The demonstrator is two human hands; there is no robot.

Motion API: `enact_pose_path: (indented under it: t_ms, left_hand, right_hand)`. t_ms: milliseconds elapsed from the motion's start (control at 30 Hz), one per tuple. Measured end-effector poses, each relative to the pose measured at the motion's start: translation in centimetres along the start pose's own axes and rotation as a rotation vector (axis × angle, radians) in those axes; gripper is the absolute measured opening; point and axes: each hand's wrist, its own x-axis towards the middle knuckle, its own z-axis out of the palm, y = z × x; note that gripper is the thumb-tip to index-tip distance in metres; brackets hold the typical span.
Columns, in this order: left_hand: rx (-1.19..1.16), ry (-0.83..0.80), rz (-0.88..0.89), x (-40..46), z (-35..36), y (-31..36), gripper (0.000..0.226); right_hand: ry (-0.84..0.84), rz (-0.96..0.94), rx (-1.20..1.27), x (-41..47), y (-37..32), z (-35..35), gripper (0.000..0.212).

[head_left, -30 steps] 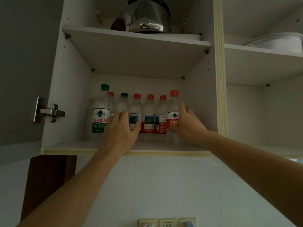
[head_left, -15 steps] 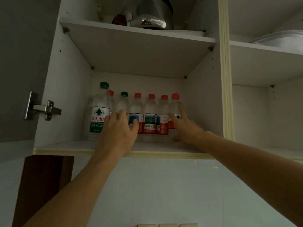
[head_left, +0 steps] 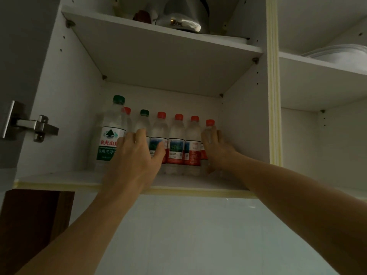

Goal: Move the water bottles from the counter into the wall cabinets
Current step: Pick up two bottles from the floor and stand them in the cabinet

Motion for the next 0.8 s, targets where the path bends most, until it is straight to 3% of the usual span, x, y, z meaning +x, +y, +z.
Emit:
enact_pose_path:
  t_ms: [400,567,800]
  left_hand:
    - [-0.026,0.053,0.011,-0.1,0.1,0.0,0.053]
    - [-0.031,0.085,-0.004,0.3,0.3,-0.2,0.054]
    - [-0.032,0.070,-0.035,0.2,0.2,-0.1,0.047]
  right_hand:
    - [-0.002,0.002,-0.261,1.3,0.5,1.4,0.146]
    - [0.012,0.014,-0.238,1.2,0.0,1.0,0.144]
    - [0.103,0.027,0.247,-1.2,-0.8,-1.7,0.071]
